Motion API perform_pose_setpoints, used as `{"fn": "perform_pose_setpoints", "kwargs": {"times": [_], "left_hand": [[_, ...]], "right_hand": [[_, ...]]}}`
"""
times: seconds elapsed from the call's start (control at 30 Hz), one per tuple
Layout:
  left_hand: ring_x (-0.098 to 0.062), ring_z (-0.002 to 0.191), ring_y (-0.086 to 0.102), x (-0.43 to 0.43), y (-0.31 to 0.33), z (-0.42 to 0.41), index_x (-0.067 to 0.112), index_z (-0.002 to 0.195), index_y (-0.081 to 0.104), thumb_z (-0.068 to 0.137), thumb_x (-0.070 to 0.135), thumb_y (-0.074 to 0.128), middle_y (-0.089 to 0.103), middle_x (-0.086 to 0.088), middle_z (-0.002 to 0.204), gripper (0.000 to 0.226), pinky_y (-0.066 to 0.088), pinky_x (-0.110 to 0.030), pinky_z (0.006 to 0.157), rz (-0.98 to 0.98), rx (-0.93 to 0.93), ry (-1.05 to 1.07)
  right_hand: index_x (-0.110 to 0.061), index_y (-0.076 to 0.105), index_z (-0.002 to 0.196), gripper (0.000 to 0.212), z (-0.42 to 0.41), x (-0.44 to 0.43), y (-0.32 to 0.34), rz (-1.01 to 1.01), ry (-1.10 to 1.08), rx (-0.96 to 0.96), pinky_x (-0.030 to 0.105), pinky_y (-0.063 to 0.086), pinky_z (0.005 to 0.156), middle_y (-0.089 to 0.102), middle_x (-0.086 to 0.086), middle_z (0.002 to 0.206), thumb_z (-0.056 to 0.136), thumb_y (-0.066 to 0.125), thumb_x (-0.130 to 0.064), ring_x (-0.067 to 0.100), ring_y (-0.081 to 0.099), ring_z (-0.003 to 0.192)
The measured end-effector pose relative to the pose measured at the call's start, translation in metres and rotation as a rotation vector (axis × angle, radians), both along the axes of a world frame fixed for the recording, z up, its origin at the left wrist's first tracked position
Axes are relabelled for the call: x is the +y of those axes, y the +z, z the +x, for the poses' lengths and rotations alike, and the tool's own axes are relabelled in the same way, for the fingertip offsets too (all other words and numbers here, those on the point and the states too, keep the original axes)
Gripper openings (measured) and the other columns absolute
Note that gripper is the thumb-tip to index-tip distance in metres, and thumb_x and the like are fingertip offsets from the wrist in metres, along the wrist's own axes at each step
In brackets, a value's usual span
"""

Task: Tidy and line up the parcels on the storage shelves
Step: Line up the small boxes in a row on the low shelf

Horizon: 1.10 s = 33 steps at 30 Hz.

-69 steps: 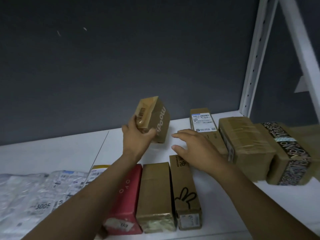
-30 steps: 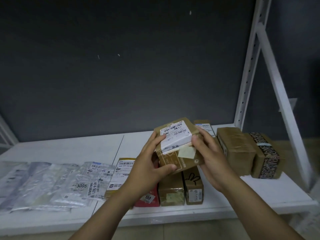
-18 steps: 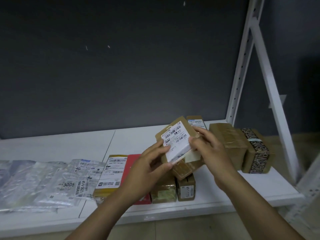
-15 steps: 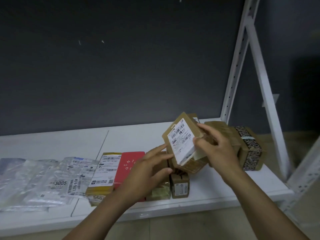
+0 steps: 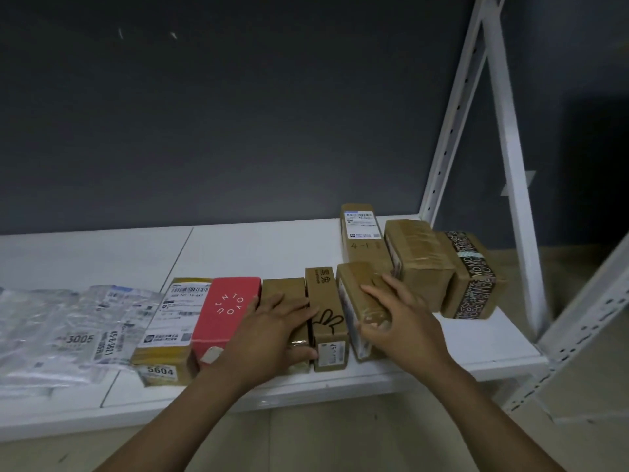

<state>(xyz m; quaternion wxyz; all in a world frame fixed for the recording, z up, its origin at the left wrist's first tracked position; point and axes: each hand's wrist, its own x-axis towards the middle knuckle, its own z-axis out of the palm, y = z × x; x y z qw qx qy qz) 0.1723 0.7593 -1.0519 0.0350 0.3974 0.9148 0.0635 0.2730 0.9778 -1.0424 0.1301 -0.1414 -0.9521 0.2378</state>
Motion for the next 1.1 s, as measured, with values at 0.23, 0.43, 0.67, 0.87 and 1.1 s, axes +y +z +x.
{"fn": "perform_pose_setpoints", "kwargs": {"times": [0.23, 0.43, 0.67, 0.87, 1.1], "left_hand": [[-0.016, 0.146, 0.018, -0.007, -0.002, -0.007, 0.038, 0.144, 0.038, 0.071, 0.074, 0.055, 0.022, 0.017, 0.156, 0.083, 0.016, -0.053, 0.116, 0.097, -0.016, -0.02], [-0.017, 0.148, 0.01, -0.008, 0.006, 0.001, 0.034, 0.147, 0.03, 0.081, 0.055, 0.065, 0.018, 0.017, 0.158, 0.078, 0.008, -0.049, 0.12, 0.071, -0.077, 0.011], [-0.025, 0.148, -0.008, -0.035, 0.0, -0.012, 0.049, 0.149, 0.0, 0.05, 0.099, -0.005, -0.004, 0.013, 0.161, 0.111, -0.003, -0.06, 0.116, -0.089, 0.056, 0.069], [-0.025, 0.148, -0.01, -0.041, -0.009, -0.014, 0.048, 0.149, -0.003, 0.052, 0.094, -0.015, -0.003, 0.011, 0.162, 0.107, 0.0, -0.061, 0.116, -0.116, 0.102, 0.075], [-0.028, 0.148, -0.01, -0.042, -0.011, -0.011, 0.047, 0.149, -0.004, 0.05, 0.092, -0.022, -0.004, 0.01, 0.162, 0.11, -0.001, -0.062, 0.115, -0.124, 0.103, 0.105]], "right_hand": [[-0.053, 0.054, 0.124, 0.051, -0.004, 0.014, -0.015, -0.112, 0.133, 0.092, 0.039, 0.038, 0.107, 0.028, -0.025, 0.15, 0.077, 0.074, -0.044, 0.012, 0.034, 0.137], [-0.052, 0.059, 0.117, 0.047, -0.007, 0.015, -0.013, -0.132, 0.16, 0.114, 0.036, 0.04, 0.104, 0.035, -0.026, 0.143, 0.074, 0.077, -0.044, 0.01, 0.038, 0.13], [-0.033, 0.045, 0.12, 0.065, -0.019, -0.012, -0.009, 0.03, 0.043, 0.015, 0.031, 0.044, 0.088, 0.031, -0.012, 0.146, 0.07, 0.065, -0.07, 0.012, 0.044, 0.121], [-0.029, 0.049, 0.125, 0.056, -0.024, -0.029, -0.006, 0.153, -0.031, 0.08, 0.027, 0.045, 0.08, 0.04, -0.009, 0.141, 0.081, 0.059, -0.062, 0.018, 0.053, 0.113], [-0.036, 0.051, 0.135, 0.065, -0.01, -0.029, -0.003, 0.159, 0.008, 0.042, 0.031, 0.043, 0.097, 0.032, -0.012, 0.153, 0.08, 0.055, -0.069, 0.015, 0.045, 0.129]]}}
